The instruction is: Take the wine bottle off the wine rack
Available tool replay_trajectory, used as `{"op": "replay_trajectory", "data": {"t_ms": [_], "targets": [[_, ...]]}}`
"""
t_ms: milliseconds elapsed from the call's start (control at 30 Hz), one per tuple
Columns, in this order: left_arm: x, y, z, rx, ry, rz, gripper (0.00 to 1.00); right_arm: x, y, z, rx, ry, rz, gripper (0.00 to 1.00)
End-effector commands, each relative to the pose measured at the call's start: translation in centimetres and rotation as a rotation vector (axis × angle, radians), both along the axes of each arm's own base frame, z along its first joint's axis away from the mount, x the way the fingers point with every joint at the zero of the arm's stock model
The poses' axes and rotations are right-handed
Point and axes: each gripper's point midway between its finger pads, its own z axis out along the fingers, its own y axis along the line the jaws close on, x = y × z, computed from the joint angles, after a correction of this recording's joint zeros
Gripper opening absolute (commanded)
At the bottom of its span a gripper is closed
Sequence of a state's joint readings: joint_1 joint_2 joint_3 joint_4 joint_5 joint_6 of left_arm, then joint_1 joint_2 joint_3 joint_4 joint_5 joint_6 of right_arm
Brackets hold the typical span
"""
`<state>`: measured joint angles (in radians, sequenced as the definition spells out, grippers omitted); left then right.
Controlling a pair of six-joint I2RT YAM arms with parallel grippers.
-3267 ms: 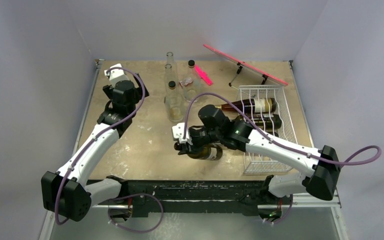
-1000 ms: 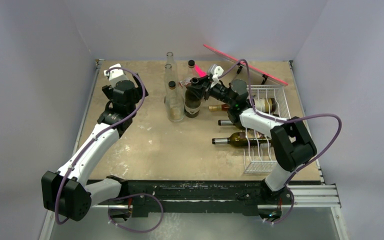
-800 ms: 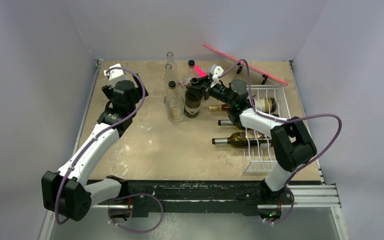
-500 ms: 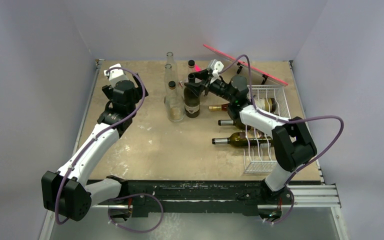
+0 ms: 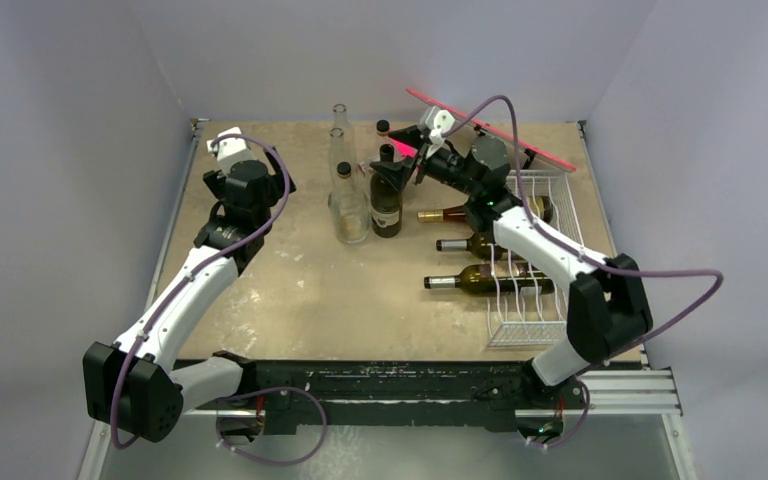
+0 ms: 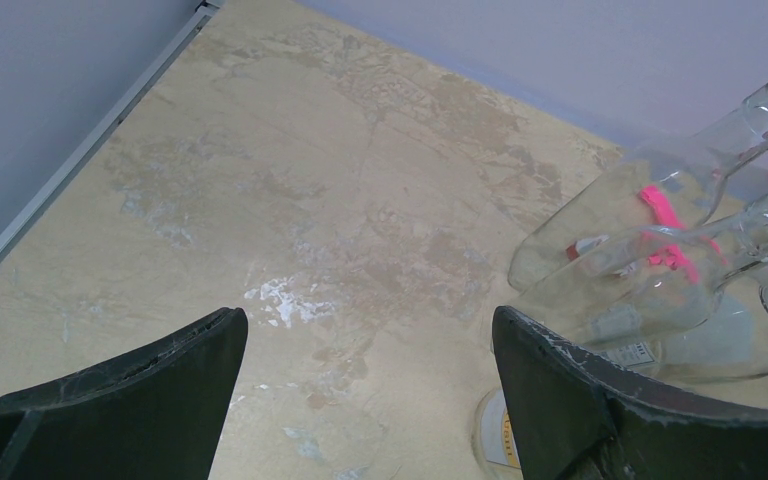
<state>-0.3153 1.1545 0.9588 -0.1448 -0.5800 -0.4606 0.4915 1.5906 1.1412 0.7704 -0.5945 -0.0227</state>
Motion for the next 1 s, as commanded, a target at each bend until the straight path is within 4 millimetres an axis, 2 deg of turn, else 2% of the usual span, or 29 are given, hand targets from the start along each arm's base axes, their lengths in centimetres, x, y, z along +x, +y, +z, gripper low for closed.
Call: {"op": "replay_trajectory", "data": {"t_ms": [0,33,67,100,200,267,367,500,600,667,833,967], "targets": [[0.3,0.0,3.3,-0.032,-0.086,-0.001,0.92,-2.7,-1.9,4.7,-0.027,-0.107,-0.022,0.76],[0.3,-0.1,3.4,-0.035,-0.090,-0.005,0.92,-3.4,-2.3,4.5,-0.043,-0.098,-0.026,0.92],[0.2,-0.2,3.6,-0.040,-0.094,-0.008,0.92,-4.1,-2.8,4.5,-0.058,-0.094,-0.029,0.99],[0.2,-0.2,3.6,-0.043,-0.097,-0.011,0.92,-4.8,-3.3,4.2,-0.079,-0.083,-0.033,1.00],[0.2,-0.3,3.7,-0.048,-0.102,-0.016,0.92,-7.0,-5.1,3.6,-0.136,-0.064,-0.061,1.00],[0.3,-0.3,3.6,-0.046,-0.096,-0.015,0.92,-7.6,-7.0,3.2,-0.154,-0.009,-0.144,1.00],[0.2,-0.3,3.9,-0.047,-0.103,-0.015,0.92,-7.9,-9.9,1.9,-0.182,0.159,-0.299,1.00],[-0.1,-0.2,4.6,-0.053,-0.121,-0.020,0.92,-9.7,-12.9,-0.8,-0.260,0.348,-0.411,1.00],[-0.2,-0.1,4.9,-0.061,-0.131,-0.021,0.92,-11.1,-13.9,-2.2,-0.326,0.394,-0.414,1.00],[-0.2,-0.1,4.9,-0.061,-0.131,-0.022,0.92,-11.9,-14.1,-2.9,-0.308,0.473,-0.425,1.00],[-0.2,0.1,4.8,-0.054,-0.129,-0.010,0.92,-11.1,-16.0,-4.9,-0.359,0.466,-0.531,1.00],[0.0,-0.3,4.5,-0.062,-0.121,-0.027,0.92,-11.6,-15.2,-6.2,-0.381,0.466,-0.467,1.00]]}}
